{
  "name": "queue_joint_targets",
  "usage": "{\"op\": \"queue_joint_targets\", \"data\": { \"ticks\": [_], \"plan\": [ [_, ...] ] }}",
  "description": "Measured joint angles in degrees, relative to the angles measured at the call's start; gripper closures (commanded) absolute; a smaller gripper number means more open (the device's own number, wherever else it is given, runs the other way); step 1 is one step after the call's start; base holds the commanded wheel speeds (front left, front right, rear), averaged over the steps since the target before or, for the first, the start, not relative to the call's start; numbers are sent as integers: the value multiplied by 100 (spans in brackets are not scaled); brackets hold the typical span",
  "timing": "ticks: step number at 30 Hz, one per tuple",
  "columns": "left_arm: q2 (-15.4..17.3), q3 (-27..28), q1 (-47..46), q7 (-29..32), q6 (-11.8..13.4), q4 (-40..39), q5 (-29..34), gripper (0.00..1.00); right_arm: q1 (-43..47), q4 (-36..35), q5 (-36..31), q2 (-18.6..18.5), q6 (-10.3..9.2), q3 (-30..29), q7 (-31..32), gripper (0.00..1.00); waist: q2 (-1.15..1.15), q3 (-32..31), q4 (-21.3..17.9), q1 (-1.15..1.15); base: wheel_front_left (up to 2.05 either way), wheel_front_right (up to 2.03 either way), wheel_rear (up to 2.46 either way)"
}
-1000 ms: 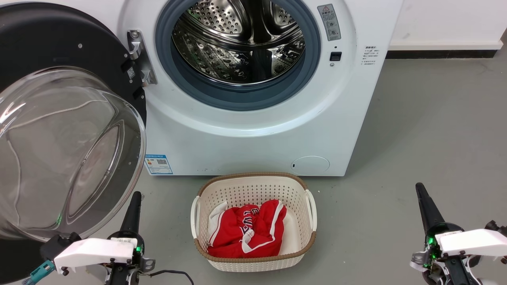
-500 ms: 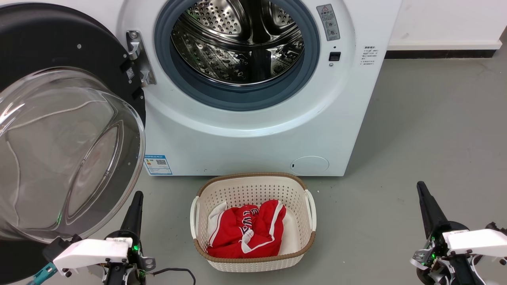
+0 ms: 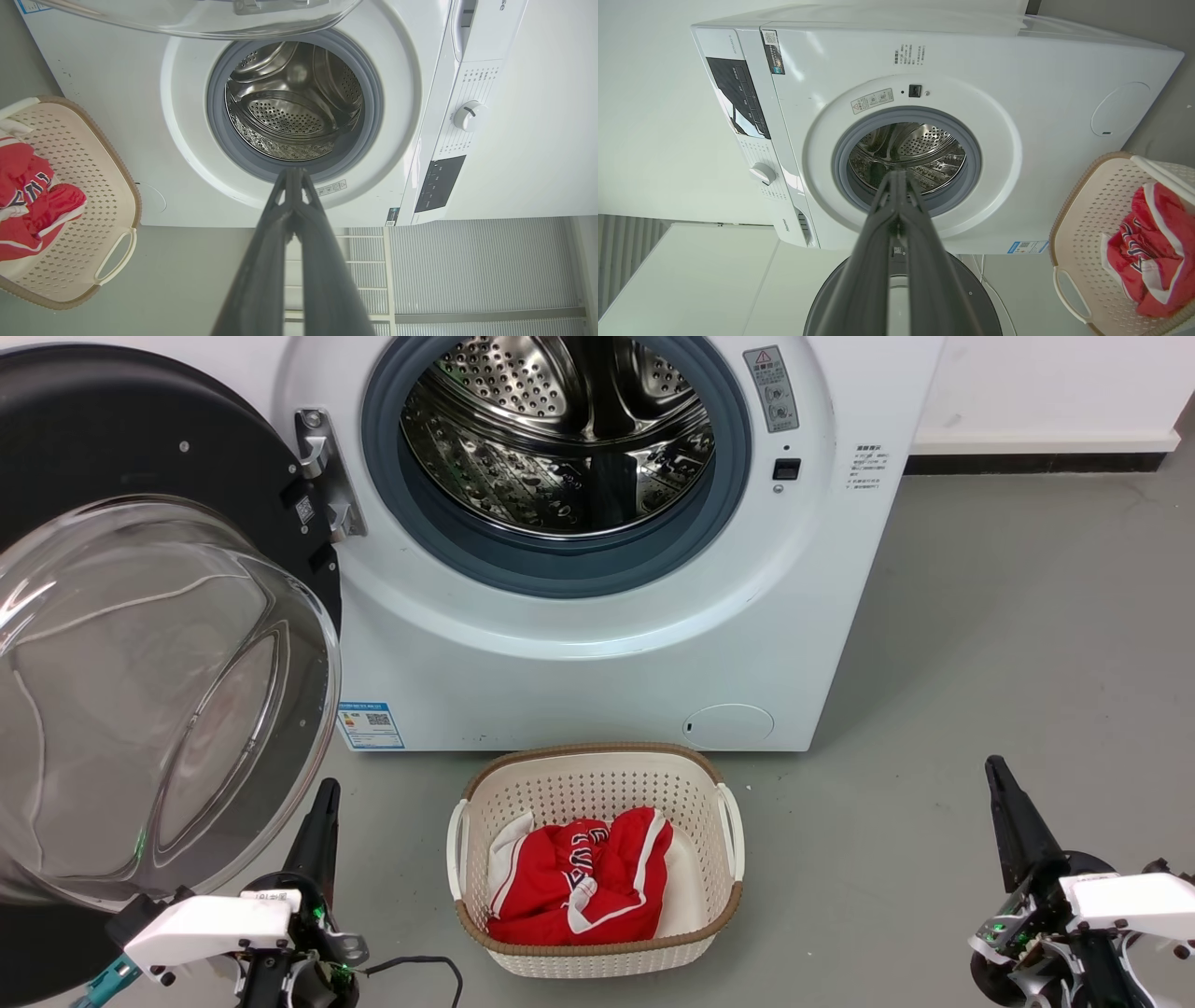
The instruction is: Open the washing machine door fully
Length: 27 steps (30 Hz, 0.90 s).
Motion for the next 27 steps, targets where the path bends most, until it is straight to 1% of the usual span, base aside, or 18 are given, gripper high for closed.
{"op": "queue_joint_targets", "data": {
  "ticks": [8, 27],
  "plan": [
    [-4, 14, -13, 68, -8, 26, -296, 100, -21, 8, 282, 0, 0, -23, 68, 100, 0, -1, -8, 0, 0, 0, 0],
    [-5, 15, -14, 68, -8, 27, -298, 100, -21, 9, 282, 0, 0, -24, 68, 100, 0, -1, -8, 0, 0, 0, 0]
  ]
}}
